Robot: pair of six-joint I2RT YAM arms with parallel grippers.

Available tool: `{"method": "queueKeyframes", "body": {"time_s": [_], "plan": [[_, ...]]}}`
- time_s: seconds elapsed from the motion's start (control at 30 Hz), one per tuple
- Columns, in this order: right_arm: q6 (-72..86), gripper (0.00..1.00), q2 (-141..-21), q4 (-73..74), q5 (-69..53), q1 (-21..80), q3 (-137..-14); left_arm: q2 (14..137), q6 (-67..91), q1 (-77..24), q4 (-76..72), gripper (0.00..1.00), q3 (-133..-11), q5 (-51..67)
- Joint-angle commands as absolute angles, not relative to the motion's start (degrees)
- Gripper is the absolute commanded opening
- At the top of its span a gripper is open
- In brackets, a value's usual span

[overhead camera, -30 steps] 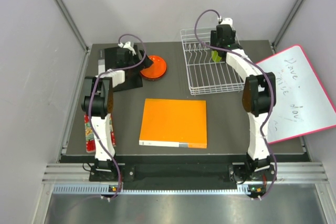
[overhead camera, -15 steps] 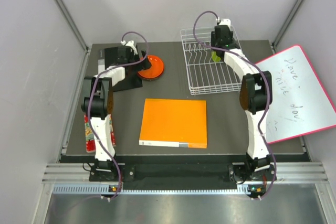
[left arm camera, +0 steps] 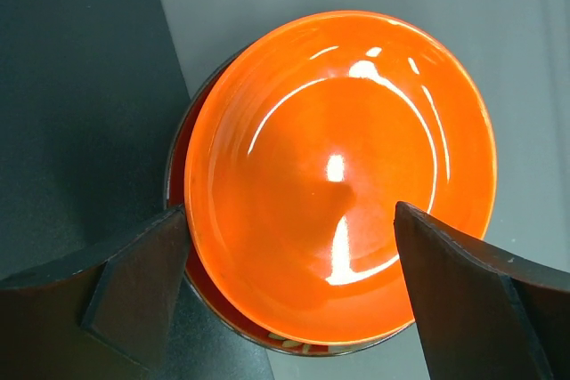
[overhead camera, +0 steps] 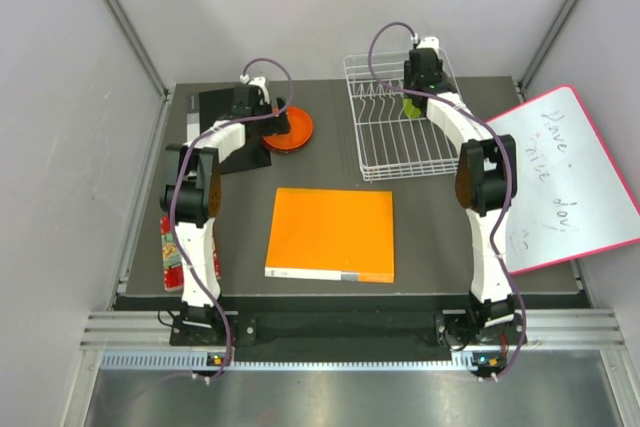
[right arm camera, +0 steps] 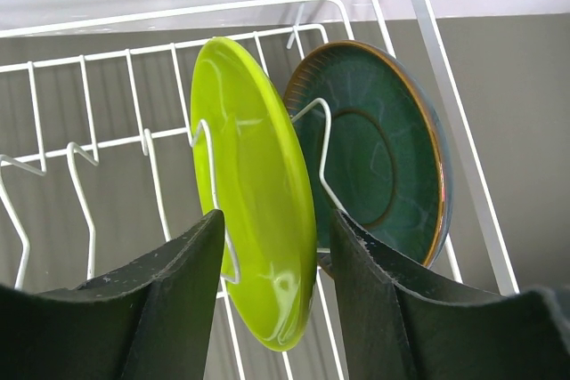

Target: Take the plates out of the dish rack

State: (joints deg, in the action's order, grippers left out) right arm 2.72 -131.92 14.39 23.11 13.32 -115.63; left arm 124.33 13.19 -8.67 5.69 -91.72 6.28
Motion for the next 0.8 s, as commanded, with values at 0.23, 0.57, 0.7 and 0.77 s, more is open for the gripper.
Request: {"method": "queueKeyframes", "body": {"time_s": [0.23, 0.57, 0.7, 0.77], "plan": [[2.2, 0.52, -131.1, 12.7, 24.5, 12.7, -116.2, 127.7, 11.9, -11.2, 10.0, 0.99, -99.5, 1.6], [2.6, 0.52, -132.3, 12.7, 23.6, 12.7, -116.9, 122.9, 10.4, -12.0, 12.2, 0.99, -97.3, -13.1], [2.6, 0.48, -132.7, 13.1, 23.6, 12.7, -117.5, 120.2, 9.8, -12.1, 10.8, 0.99, -95.2, -17.8], [2.5, 0.38, -133.1, 13.3, 23.6, 12.6, -117.9, 118.9, 9.9, -12.0, 9.2, 0.99, -94.1, -19.6]]}}
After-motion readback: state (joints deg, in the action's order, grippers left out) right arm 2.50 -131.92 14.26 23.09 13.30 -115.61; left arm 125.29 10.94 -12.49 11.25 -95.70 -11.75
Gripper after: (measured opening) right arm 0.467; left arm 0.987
